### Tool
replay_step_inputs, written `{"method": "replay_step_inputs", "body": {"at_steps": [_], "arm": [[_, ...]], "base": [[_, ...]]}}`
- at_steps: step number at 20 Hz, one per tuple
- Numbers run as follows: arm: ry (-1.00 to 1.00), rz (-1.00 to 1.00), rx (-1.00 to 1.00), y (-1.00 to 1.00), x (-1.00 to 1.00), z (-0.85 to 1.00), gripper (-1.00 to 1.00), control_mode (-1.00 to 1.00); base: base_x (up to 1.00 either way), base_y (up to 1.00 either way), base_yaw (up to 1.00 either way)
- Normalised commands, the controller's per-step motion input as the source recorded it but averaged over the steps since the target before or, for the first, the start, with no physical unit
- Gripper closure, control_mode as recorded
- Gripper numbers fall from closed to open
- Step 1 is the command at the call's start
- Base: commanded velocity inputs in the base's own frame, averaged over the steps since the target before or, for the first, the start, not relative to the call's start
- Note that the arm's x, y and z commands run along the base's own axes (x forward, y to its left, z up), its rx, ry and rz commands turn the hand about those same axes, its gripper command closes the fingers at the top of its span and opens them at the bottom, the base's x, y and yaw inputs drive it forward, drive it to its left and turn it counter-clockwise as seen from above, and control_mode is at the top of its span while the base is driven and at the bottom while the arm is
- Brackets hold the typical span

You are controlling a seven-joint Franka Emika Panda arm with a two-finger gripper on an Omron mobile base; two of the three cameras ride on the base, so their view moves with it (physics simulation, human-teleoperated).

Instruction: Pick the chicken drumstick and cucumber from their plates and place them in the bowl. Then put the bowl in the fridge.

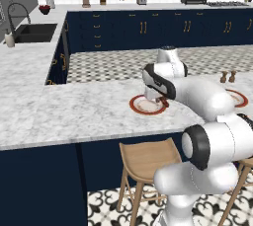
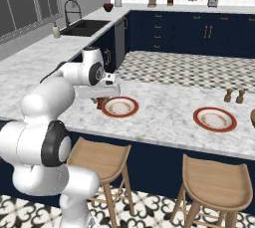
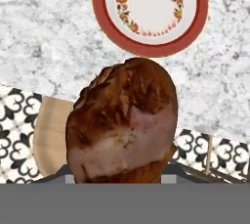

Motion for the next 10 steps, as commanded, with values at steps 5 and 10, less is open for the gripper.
{"method": "replay_step_inputs", "body": {"at_steps": [5,10], "arm": [[0.00,0.00,0.00,0.00,0.00,0.00,1.00,1.00],[0.00,0.00,0.00,0.00,0.00,0.00,1.00,1.00]], "base": [[-0.89,-0.39,-0.08],[-0.55,-1.00,-0.03]]}}
